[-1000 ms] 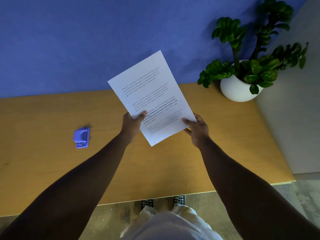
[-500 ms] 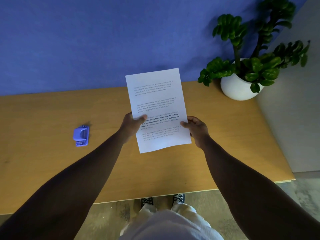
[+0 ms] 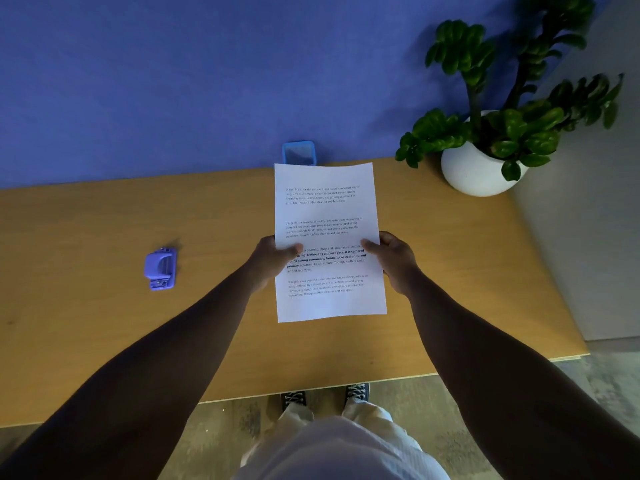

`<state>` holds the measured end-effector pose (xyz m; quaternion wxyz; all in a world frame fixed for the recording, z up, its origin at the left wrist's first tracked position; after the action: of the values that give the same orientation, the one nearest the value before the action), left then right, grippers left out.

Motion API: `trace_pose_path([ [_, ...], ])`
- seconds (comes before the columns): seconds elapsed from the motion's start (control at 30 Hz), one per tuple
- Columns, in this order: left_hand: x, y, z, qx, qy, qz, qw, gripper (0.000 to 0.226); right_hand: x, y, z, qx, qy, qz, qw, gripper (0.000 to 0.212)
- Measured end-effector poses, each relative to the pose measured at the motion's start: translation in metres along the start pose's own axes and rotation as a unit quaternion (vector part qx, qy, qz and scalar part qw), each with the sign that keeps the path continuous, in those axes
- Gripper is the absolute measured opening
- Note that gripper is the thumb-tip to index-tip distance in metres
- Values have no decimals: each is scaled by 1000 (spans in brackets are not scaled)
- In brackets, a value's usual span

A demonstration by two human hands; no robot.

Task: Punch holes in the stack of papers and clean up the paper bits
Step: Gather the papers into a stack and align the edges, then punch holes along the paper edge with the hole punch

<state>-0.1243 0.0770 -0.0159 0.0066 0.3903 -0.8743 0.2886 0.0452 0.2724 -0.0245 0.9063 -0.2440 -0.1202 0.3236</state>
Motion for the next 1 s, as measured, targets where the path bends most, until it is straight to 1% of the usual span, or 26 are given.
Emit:
trace_pose_path([
  [0.1,-3,-1,5,6,13,14,1000,37,0,1,-2,4,-20,-10,1000,18],
  [0.17,-3,-1,10,12,17,16,1000,38,1,2,-3,8,-35,-17,999,15],
  [0.33,8,1,20,14,16,-17,1000,34,4,4,-7,12,-71,-31,997,17],
  [0.47,24,2,32,42,-12,-73,996,26,8,4,-10,5,-85,-42,995,21],
  [0.6,43,3,44,65,-32,-132,989,24,11,4,-13,2,-100,-56,993,20],
  [0.73,75,3,52,67,27,-213,974,24,13,5,-16,-5,-119,-69,990,16],
  [0.87,115,0,66,82,68,-292,950,18,12,5,-22,-10,-145,-77,986,19],
  [1.0,155,-5,78,76,126,-354,923,24,9,5,-28,-18,-159,-81,984,22],
])
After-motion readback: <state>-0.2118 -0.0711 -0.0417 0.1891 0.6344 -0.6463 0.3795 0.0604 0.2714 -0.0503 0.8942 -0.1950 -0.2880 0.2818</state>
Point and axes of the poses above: each hand's wrist, its own y-axis towards the middle knuckle, its own x-axis out of the back of the hand, z = x × y, the point moved 10 cm from there along y, towards the middle knuckle, and after that the axes turned 5 degrees about -z, right-handed, at the moved point
